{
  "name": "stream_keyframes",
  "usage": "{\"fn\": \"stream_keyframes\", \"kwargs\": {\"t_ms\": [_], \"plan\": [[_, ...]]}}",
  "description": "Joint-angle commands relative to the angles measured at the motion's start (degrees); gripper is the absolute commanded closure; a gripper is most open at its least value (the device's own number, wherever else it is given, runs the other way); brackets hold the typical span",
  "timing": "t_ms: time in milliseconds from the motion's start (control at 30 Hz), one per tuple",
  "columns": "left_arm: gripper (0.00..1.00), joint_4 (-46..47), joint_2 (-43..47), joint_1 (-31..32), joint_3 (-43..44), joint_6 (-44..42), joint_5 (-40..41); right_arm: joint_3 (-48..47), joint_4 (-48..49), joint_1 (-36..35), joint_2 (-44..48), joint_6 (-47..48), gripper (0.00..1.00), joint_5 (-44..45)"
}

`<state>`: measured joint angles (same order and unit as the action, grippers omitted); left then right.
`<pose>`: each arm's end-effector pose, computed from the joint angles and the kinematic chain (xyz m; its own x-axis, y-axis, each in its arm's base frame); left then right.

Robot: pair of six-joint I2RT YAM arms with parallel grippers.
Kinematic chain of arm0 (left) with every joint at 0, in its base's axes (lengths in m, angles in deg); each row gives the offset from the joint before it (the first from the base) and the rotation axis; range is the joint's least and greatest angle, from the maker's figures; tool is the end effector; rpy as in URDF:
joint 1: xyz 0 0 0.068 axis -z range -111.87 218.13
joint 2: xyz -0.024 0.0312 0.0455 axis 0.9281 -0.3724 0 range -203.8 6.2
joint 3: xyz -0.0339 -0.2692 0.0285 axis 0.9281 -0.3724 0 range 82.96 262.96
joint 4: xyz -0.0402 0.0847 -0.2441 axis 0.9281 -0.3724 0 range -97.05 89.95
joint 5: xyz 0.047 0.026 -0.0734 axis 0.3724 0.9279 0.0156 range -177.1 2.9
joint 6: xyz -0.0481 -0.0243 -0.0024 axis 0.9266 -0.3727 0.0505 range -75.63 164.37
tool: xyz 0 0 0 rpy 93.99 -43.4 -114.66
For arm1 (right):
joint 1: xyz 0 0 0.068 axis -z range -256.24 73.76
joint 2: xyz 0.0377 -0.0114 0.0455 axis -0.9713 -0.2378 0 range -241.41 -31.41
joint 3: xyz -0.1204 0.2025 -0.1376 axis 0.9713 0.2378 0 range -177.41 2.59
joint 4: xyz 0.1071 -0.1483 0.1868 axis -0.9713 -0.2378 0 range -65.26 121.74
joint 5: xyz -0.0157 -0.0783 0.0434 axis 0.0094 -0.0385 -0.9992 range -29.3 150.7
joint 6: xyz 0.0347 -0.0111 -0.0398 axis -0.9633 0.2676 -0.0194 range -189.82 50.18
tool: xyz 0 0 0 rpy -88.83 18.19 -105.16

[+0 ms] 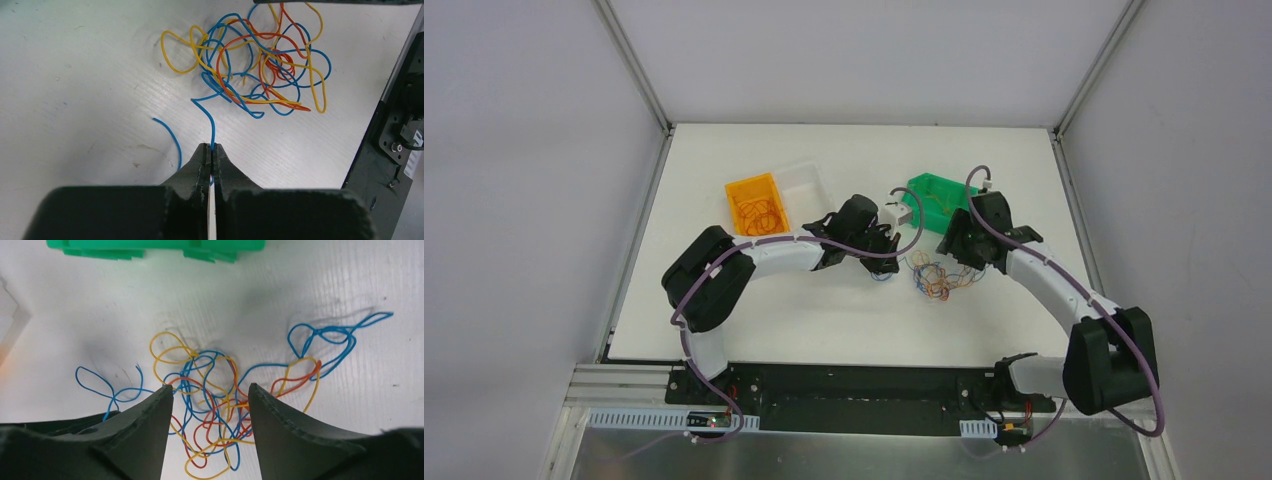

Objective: Untangle the cables
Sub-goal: Untie the cable.

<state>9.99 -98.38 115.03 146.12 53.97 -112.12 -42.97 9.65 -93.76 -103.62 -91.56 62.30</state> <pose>0.2629 -0.3028 0.1966 -0.5023 0.3154 -0.8051 0.8362 0.4141 -0.3595 0.2459 0.0766 0.2263 -0.7707 0.1449 -0.6205 0.0022 0.9744 0.2248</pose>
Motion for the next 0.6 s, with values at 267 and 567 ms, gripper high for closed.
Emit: {"fn": "stream_keyframes", "kwargs": {"t_ms": [267, 567], "plan": [[1.0, -0.3, 2.6, 0.1, 0.2, -1.4, 0.5, -12.5, -1.3, -8.5, -14.1, 4.2, 0.4, 5.6], [1.0, -0.8, 2.7, 0.1, 0.3, -1.4, 1.8, -9.4, 3.0, -9.9, -17.7, 0.0, 0.44, 2.4]]}}
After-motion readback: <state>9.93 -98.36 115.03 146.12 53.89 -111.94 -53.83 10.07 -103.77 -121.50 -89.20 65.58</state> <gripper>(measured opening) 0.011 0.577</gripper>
